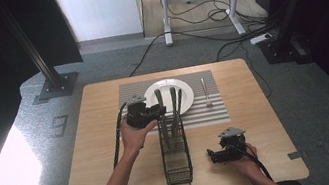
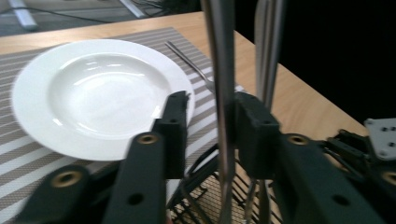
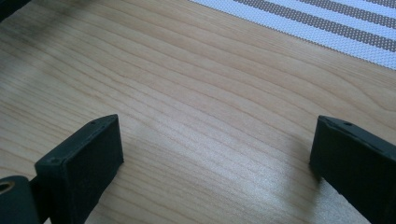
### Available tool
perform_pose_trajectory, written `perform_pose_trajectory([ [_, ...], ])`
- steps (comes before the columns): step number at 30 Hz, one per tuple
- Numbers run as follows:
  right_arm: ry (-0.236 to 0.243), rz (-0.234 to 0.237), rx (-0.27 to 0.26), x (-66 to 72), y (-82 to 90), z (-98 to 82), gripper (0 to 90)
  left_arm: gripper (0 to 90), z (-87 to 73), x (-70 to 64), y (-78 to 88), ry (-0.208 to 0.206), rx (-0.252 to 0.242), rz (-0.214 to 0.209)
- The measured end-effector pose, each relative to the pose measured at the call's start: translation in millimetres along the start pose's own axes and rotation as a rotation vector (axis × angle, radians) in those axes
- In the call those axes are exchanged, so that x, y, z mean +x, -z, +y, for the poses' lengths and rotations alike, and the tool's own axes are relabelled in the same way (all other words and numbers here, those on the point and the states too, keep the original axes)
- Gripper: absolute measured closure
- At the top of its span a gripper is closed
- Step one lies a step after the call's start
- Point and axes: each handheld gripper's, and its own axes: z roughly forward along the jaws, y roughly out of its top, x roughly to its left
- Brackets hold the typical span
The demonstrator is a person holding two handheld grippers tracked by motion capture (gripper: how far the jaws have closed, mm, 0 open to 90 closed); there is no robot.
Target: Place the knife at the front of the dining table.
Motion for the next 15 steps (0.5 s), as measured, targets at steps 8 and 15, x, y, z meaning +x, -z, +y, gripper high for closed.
perform_pose_trajectory([
  [8,0.000,-0.001,0.000,0.1,0.0,0.0,2.7,80.8,1.9,0.3,-0.5,-0.006,0.006,-0.037],
  [15,0.001,0.000,-0.002,0.1,0.2,-0.1,3.2,83.1,-2.5,-0.2,0.0,-0.008,-0.065,-0.069],
])
